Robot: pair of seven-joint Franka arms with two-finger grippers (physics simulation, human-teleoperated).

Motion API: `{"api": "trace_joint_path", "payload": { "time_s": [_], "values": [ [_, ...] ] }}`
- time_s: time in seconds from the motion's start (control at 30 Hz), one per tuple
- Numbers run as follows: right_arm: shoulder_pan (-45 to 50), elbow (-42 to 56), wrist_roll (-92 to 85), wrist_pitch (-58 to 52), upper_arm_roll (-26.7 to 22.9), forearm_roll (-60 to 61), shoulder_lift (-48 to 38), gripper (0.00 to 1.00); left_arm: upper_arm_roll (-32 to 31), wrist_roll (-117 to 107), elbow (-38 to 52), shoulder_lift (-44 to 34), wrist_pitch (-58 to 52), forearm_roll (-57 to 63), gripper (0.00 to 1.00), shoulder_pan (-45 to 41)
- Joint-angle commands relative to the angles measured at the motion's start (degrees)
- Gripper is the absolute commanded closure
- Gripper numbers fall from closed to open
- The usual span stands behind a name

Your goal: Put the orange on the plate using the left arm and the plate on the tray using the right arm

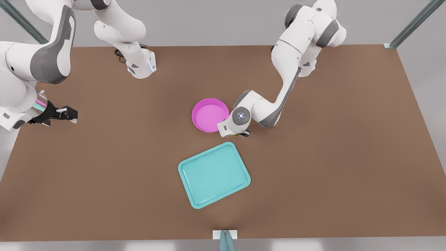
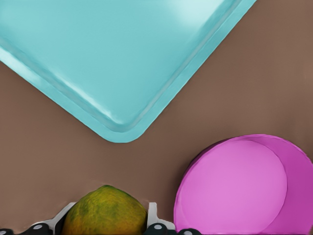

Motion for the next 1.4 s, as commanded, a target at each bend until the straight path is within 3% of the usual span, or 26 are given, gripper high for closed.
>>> {"api": "trace_joint_path", "payload": {
  "time_s": [0.0,0.17,0.2,0.33,0.4,0.43,0.5,0.53,0.57,0.6,0.63,0.67,0.73,0.8,0.93,1.37],
  "values": [
    [0.0,-0.1,-0.3,0.0,0.0,0.0,0.0,0.00,-2.5,-46.8,1.3,1.5,-6.2,-2.5,0.27,-1.7],
    [0.0,-0.8,-0.1,0.1,0.0,0.0,-0.1,0.00,-4.0,-50.7,3.5,4.6,-5.4,-3.4,0.26,-3.5],
    [0.1,-0.8,-0.1,0.3,0.0,0.0,-0.1,0.00,-4.0,-50.8,4.4,5.2,-5.4,-3.6,0.00,-4.1],
    [0.1,-1.1,0.0,0.5,0.0,0.0,0.0,0.00,-1.7,-49.1,4.5,3.5,-7.8,-2.8,0.00,-3.1],
    [0.6,-2.5,0.0,0.7,0.0,0.5,0.4,0.00,10.9,-31.0,6.0,-8.6,-30.9,-10.2,0.00,5.4],
    [2.4,-4.2,0.1,0.5,0.2,3.0,3.7,0.00,21.3,-22.0,11.9,-11.3,-40.1,-10.1,0.00,5.9],
    [5.2,-5.6,0.1,1.3,0.2,16.4,12.6,0.00,34.2,-10.0,19.7,-11.3,-46.1,-10.0,0.00,6.0],
    [6.9,-7.0,0.1,5.1,0.3,20.3,15.7,0.00,37.1,-4.6,20.2,-11.4,-47.0,-9.2,0.00,6.1],
    [11.1,-13.6,0.1,16.0,0.8,24.4,16.6,0.00,34.8,6.7,19.8,-14.8,-48.6,-7.1,0.00,12.9],
    [12.9,-16.8,0.1,22.0,1.6,24.5,16.4,0.00,18.0,7.7,19.0,-18.2,-48.1,0.8,0.00,25.2],
    [16.0,-21.8,0.1,30.9,2.0,24.5,15.2,0.00,3.6,6.8,9.7,-24.8,-37.5,9.3,0.00,33.7],
    [19.7,-28.6,0.1,40.9,2.4,24.5,11.7,0.00,3.2,7.5,0.6,-30.2,-28.9,9.2,0.00,34.3],
    [25.2,-37.4,3.2,52.2,2.4,24.5,8.0,0.00,3.0,6.9,9.0,-23.7,-37.4,9.2,0.00,33.9],
    [28.4,-45.1,6.5,61.6,2.5,24.5,6.3,0.00,3.4,6.8,9.5,-23.4,-38.2,9.2,0.00,33.8],
    [33.1,-50.8,13.0,73.1,4.2,24.6,7.4,0.00,2.8,6.9,9.6,-23.8,-38.2,9.1,0.00,33.8],
    [33.0,-50.6,13.3,73.8,11.5,24.8,15.4,0.00,2.7,6.9,9.6,-24.4,-41.5,8.9,0.00,33.5]
  ]
}}
